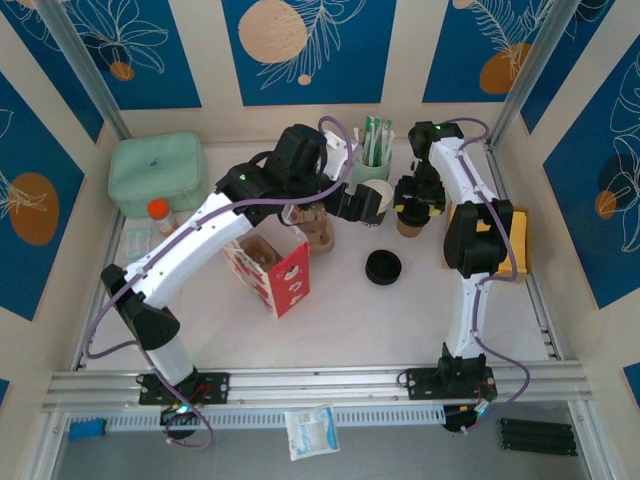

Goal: Pack the takeout coffee

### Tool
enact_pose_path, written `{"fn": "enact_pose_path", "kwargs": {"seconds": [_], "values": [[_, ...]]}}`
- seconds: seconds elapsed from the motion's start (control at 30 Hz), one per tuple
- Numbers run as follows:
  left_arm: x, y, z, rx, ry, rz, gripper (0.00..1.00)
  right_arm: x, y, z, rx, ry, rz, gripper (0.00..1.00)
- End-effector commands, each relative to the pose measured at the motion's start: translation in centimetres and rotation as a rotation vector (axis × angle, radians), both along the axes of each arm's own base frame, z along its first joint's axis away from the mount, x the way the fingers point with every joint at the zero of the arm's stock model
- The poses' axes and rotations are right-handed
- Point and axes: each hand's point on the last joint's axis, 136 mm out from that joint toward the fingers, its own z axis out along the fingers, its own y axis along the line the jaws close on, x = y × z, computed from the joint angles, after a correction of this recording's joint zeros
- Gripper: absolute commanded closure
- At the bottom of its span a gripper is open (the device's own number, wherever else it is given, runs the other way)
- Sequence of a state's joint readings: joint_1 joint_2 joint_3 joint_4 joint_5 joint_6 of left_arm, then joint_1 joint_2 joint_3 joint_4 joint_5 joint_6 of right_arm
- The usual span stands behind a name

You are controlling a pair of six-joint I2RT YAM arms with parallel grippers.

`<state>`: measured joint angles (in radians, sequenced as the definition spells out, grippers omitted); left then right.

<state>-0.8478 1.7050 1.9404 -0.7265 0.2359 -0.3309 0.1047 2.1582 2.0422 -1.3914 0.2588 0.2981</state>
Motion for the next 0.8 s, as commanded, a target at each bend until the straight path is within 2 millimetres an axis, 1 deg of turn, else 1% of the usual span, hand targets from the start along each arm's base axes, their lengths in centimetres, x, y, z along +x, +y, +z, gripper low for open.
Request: {"fn": "enact_pose_path", "kwargs": {"seconds": [0.0, 0.3, 0.53, 0.77], "values": [[-0.7, -0.9, 0.5, -0.012, -0.007, -0.042, 0.01, -0.1, -0.3, -1.0, -0.014, 0.03, 0.016, 0.24], [-0.7, -1.2, 0.5, -0.016, -0.006, -0.045, 0.01, -0.3, -0.5, -1.8, -0.021, 0.039, 0.006, 0.21], [-0.7, -1.3, 0.5, -0.017, -0.007, -0.045, 0.01, -0.4, -0.2, -2.0, 0.0, 0.039, 0.01, 0.27], [-0.9, -1.5, 0.5, -0.017, -0.007, -0.049, 0.01, -0.5, -0.1, -2.0, 0.0, 0.035, 0.015, 0.29]]}}
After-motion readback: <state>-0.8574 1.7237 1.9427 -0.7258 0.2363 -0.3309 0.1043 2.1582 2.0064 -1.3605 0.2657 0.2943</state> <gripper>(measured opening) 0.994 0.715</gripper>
